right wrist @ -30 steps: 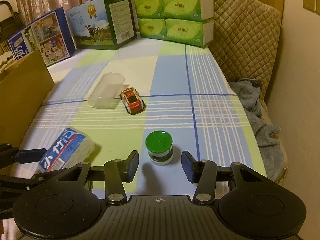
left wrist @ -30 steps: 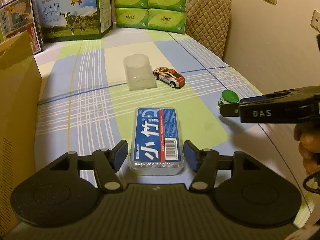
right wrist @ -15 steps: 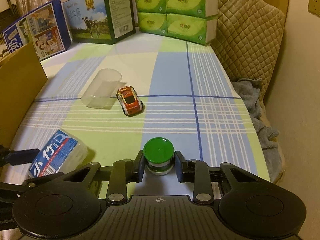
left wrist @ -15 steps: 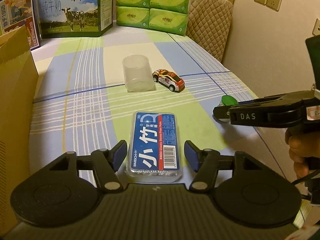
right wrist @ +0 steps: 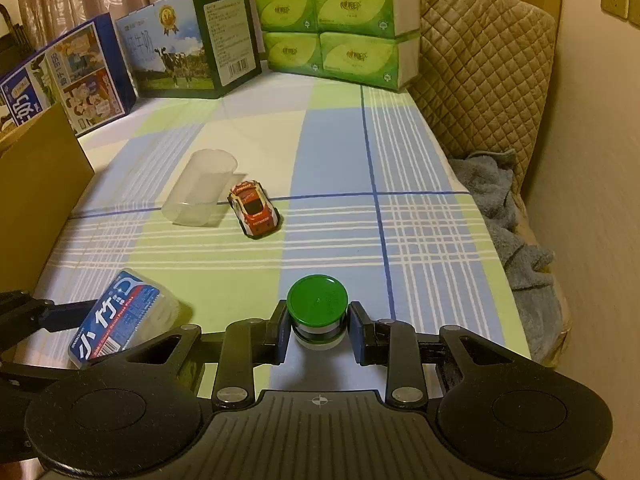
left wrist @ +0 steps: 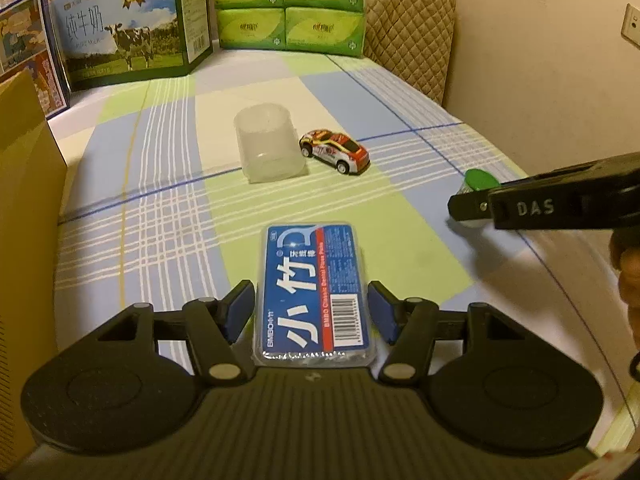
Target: Organize rigid objects
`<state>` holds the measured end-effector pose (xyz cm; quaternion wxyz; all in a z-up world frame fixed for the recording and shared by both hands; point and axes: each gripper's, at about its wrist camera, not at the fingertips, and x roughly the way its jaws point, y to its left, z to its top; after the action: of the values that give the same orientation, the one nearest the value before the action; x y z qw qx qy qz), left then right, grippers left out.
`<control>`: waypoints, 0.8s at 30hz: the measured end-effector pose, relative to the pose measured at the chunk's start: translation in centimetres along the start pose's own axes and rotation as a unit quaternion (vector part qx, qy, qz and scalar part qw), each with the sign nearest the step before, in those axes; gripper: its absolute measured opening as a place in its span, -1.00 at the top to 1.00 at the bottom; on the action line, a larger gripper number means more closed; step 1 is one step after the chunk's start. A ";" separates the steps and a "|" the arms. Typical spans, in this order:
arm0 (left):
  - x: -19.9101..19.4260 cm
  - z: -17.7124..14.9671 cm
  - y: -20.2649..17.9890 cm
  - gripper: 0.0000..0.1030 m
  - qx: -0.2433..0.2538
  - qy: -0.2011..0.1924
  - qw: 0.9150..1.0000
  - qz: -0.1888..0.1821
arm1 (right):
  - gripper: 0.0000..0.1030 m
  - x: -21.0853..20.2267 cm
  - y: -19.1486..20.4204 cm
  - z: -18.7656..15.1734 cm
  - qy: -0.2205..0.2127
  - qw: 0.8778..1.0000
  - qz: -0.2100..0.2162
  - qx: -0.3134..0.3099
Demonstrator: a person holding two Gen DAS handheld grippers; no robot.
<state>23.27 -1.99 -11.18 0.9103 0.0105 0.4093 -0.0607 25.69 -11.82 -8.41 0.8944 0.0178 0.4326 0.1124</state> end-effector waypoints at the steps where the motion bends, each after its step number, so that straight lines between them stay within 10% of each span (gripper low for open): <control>1: 0.1 -0.1 0.0 -0.06 0.000 0.001 1.000 0.001 | 0.48 0.0 0.0 0.0 0.001 1.000 0.000 0.000; 24: -1.5 -0.3 -0.3 -0.01 -0.002 -0.017 1.000 -0.013 | 0.48 -1.7 0.6 -0.5 -0.001 0.999 0.031 0.021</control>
<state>22.05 -2.08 -10.23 0.9162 0.0024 0.3942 -0.0715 24.15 -11.67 -7.38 0.8904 0.0504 0.4330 0.1311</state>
